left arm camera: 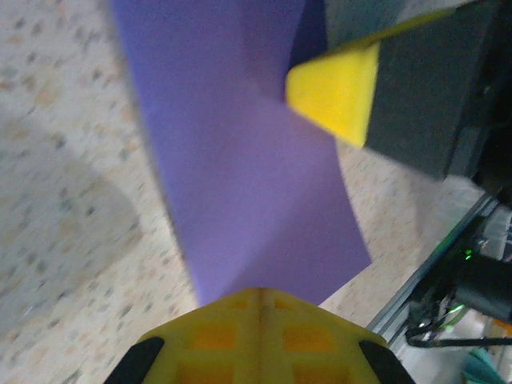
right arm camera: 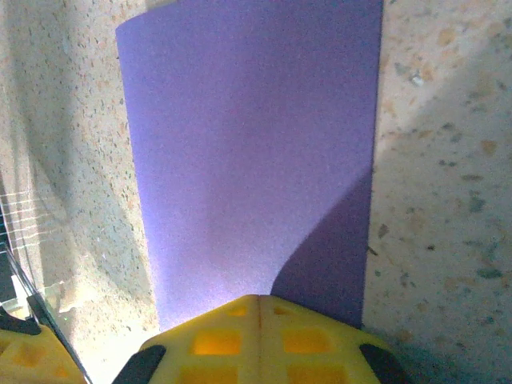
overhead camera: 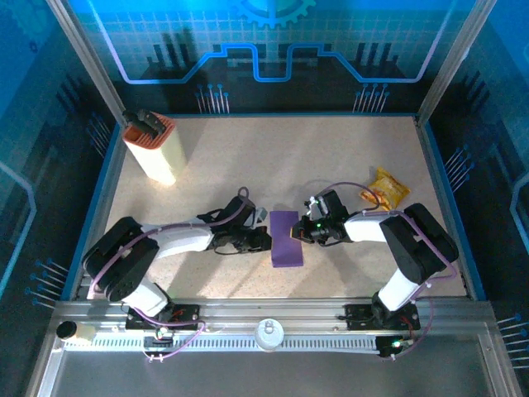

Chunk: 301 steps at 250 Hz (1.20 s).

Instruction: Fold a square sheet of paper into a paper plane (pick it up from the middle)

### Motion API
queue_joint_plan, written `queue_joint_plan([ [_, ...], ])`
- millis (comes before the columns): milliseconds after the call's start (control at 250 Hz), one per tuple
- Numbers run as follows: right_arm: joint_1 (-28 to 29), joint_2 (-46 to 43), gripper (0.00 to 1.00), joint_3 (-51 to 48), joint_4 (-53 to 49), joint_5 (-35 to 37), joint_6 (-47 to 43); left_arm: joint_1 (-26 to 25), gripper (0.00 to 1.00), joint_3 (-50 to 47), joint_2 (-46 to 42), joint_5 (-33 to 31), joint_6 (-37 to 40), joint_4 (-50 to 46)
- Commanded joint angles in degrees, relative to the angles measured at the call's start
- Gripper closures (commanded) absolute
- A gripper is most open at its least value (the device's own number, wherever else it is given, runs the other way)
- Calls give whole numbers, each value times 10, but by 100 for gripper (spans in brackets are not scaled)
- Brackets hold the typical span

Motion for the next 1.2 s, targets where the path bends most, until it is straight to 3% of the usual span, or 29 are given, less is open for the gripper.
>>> queue_joint_plan([
  [0, 9, 34, 94, -36, -111, 78, 3, -3, 100, 24, 40, 31, -42, 54],
  [168, 11, 36, 93, -37, -110, 78, 3, -10, 100, 22, 86, 57, -25, 57],
  [380, 11, 33, 94, -44, -109, 81, 4, -19, 100, -17, 90, 11, 37, -48],
  [579, 12, 34, 94, -47, -110, 86, 6, -25, 100, -81, 31, 4, 42, -55],
  [731, 12, 35, 94, -45, -111, 85, 5, -33, 99, -47, -38, -10, 34, -93],
  [887, 13, 32, 94, -43, -112, 85, 5, -32, 99, -5, -53, -7, -7, -52],
  [1059, 14, 34, 94, -40, -113, 85, 6, -34, 100, 23, 26, 45, -41, 37],
  [1199, 14, 33, 94, -43, -112, 86, 8, -36, 100, 22, 70, 59, -25, 52],
])
